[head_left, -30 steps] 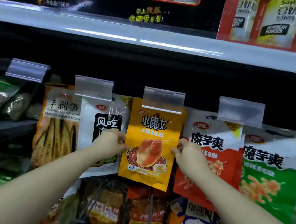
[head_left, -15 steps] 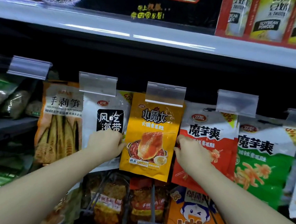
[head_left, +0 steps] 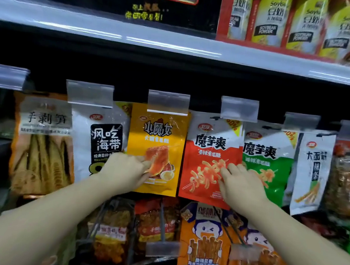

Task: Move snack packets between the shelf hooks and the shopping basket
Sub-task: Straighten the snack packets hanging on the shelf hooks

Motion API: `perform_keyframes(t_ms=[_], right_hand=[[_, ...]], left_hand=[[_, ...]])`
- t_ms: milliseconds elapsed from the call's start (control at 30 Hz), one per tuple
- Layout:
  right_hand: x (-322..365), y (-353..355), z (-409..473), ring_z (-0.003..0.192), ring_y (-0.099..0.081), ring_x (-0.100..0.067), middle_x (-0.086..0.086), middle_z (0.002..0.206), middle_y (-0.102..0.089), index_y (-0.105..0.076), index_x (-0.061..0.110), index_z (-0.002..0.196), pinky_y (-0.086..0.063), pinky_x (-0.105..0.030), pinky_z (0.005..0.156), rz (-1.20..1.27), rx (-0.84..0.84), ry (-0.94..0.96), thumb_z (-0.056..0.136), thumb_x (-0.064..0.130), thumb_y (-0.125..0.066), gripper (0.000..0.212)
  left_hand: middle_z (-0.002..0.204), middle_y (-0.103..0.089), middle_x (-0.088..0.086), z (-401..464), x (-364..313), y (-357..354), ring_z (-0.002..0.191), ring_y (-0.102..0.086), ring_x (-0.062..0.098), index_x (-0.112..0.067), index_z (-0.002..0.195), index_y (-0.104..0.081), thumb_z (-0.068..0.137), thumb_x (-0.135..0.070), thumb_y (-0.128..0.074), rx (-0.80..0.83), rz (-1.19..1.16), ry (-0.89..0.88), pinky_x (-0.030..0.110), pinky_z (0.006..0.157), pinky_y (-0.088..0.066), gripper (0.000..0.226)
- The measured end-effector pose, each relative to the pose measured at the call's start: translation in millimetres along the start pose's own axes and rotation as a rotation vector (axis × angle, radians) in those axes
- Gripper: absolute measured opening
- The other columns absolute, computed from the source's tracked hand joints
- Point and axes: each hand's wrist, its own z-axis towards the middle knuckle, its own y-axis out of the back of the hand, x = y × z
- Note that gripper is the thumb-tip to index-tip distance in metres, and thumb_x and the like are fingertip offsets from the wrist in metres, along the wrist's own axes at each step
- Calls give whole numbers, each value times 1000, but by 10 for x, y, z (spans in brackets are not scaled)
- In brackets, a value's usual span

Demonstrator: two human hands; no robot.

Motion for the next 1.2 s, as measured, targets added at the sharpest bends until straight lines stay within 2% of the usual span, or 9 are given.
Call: perform_keyframes(t_ms=[100, 200, 367, 600, 733, 833, 933, 1033, 1200], right_hand=[[-232, 5, -106, 109, -51, -24, -4, 116, -54, -50, 14, 120, -46, -36, 84, 105, 88, -123, 94, 41, -46, 38], [-389, -61, -138, 111, -50, -23, -5, 120, -51, -42, 13, 126, -47, -34, 86, 246, 145, -254, 92, 53, -44, 52], [-451, -283, -60, 98, -60, -22, -4, 107, -60, -44, 14, 119, -52, -35, 80, 479, 231, -304, 88, 56, -51, 53], [-627, -495, 306, 82, -67, -23, -2, 94, -66, -55, 18, 102, -58, -39, 71, 745, 219, -351, 86, 42, -62, 29], [-674, -674, 471, 89, -65, -23, -6, 102, -68, -62, 12, 105, -53, -31, 80, 815, 246, -346, 92, 25, -59, 19], [-693, -785, 545, 83, -57, -18, -7, 103, -67, -64, 5, 107, -43, -21, 68, 802, 247, -292, 96, 15, -53, 18], [-718, -889, 621, 70, -53, -15, -8, 94, -67, -63, 4, 101, -40, -21, 53, 841, 250, -283, 96, 8, -48, 16], [-692, -949, 657, 77, -60, -21, -9, 93, -67, -62, 6, 95, -50, -29, 70, 835, 222, -244, 96, 15, -49, 16], [-619, -951, 646, 86, -62, -25, -8, 100, -60, -60, 12, 102, -54, -34, 77, 688, 207, -172, 95, 25, -46, 20]], left_hand=[[82, -67, -8, 140, -273, 95, 66, -68, 19, -23, 91, -68, 88, -50, -56, 13, -46, 92, 23, 45, -38, 29], [108, -62, -4, 330, -538, 118, 97, -64, 23, -23, 113, -58, 97, -48, -37, 126, -80, 141, 27, 60, -37, 36], [103, -65, 0, 597, -906, -68, 95, -65, 24, -21, 109, -61, 95, -52, -41, 256, -175, 329, 32, 70, -54, 39], [102, -66, 4, 946, -1049, -144, 94, -66, 24, -18, 111, -61, 93, -55, -46, 262, -261, 574, 30, 62, -45, 44], [97, -67, 5, 908, -1006, -130, 87, -66, 24, -17, 108, -62, 90, -56, -50, 254, -309, 655, 29, 58, -47, 44], [96, -68, 5, 872, -957, -192, 85, -66, 23, -17, 114, -61, 87, -58, -53, 308, -408, 681, 32, 63, -53, 50], [109, -70, 4, 902, -910, -288, 95, -66, 20, -20, 126, -59, 88, -50, -59, 296, -569, 688, 32, 78, -56, 49], [121, -66, 2, 971, -926, -324, 108, -63, 17, -14, 129, -57, 94, -29, -57, 251, -716, 661, 26, 91, -51, 39], [112, -66, 11, 1091, -927, -399, 99, -63, 27, -9, 112, -63, 98, -26, -48, 267, -611, 694, 31, 80, -51, 27]])
